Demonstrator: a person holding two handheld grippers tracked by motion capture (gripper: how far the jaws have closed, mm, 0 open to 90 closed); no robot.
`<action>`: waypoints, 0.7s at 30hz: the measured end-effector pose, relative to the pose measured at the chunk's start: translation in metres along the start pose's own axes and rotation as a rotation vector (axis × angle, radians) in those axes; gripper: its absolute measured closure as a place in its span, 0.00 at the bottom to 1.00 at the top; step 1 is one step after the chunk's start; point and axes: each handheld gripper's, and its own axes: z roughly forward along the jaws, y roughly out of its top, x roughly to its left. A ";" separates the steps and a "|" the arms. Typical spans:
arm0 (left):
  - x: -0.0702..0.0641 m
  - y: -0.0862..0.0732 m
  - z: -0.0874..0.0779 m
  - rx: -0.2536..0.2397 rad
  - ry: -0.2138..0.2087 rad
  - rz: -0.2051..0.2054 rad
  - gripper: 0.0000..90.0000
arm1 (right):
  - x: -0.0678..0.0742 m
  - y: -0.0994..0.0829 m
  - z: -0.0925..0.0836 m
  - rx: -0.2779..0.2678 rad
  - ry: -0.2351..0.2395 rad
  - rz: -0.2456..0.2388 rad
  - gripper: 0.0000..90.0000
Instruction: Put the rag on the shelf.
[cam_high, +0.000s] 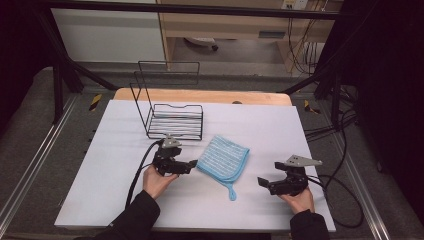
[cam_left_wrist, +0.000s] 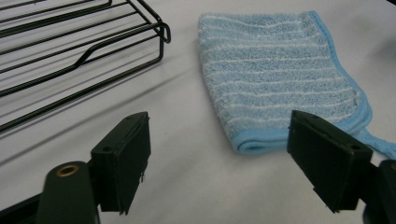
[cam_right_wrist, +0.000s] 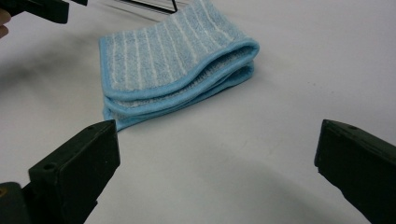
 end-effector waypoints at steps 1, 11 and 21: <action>0.000 0.001 0.002 0.006 -0.001 0.002 0.28 | 0.000 0.000 0.000 0.000 0.001 0.000 0.01; -0.009 0.004 0.030 0.070 -0.013 0.022 0.48 | 0.000 0.000 0.000 0.001 0.000 -0.003 0.01; -0.006 0.000 0.045 0.121 -0.097 -0.033 0.67 | 0.000 0.000 0.001 0.003 0.003 -0.002 0.01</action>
